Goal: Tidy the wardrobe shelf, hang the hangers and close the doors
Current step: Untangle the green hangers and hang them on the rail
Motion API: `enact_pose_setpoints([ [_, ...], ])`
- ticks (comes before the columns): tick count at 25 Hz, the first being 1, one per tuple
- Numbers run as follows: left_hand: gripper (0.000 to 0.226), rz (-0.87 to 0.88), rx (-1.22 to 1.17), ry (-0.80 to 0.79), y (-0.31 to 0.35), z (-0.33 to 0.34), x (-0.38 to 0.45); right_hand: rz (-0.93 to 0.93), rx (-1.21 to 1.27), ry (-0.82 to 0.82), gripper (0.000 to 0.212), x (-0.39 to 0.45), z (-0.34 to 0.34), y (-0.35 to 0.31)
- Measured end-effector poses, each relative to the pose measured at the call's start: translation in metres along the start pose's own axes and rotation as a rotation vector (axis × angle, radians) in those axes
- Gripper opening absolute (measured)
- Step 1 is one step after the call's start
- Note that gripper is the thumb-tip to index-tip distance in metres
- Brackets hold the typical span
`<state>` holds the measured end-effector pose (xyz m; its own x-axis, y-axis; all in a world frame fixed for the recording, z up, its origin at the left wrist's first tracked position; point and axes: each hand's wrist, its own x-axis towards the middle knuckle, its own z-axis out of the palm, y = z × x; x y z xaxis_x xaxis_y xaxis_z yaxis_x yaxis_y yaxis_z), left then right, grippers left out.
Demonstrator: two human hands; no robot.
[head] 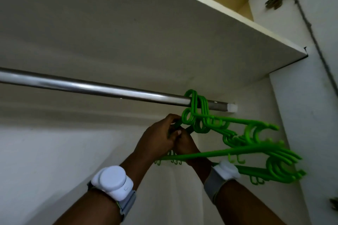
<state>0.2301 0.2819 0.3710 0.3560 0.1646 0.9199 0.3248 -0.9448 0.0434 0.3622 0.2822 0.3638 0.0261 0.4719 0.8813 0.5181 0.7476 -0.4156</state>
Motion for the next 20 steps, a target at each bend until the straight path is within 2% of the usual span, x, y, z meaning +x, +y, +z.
enact_pose_setpoints([
  [2,0.041,-0.01,-0.011,-0.002,-0.004,0.006,-0.001,-0.029,-0.106,-0.027,0.02,0.0,-0.002,0.007],
  [4,0.037,-0.015,-0.03,0.008,-0.007,0.012,-0.002,-0.024,-0.136,-0.042,0.032,-0.002,-0.003,0.015],
  [5,0.035,-0.021,-0.041,0.007,-0.008,0.015,-0.003,0.025,-0.058,-0.045,0.036,-0.004,-0.004,0.017],
  [11,0.033,-0.038,-0.055,-0.01,0.0,0.022,-0.012,0.368,0.758,0.009,0.022,-0.027,0.003,0.038],
  [12,0.034,-0.038,-0.058,-0.029,0.002,0.023,-0.011,0.408,0.853,-0.005,0.023,-0.032,0.002,0.041],
  [14,0.039,-0.042,-0.07,-0.086,0.004,0.024,-0.013,0.436,1.002,0.007,0.04,-0.043,0.003,0.049],
  [16,0.046,-0.041,-0.099,-0.122,0.004,0.023,-0.019,0.439,1.141,0.065,0.046,-0.056,0.008,0.058],
  [18,0.055,-0.026,-0.109,-0.124,0.004,0.021,-0.026,0.403,1.138,0.174,0.033,-0.071,0.017,0.07],
  [20,0.062,-0.02,-0.066,-0.128,0.002,0.017,-0.033,0.461,1.088,0.366,0.024,-0.09,0.033,0.081],
])
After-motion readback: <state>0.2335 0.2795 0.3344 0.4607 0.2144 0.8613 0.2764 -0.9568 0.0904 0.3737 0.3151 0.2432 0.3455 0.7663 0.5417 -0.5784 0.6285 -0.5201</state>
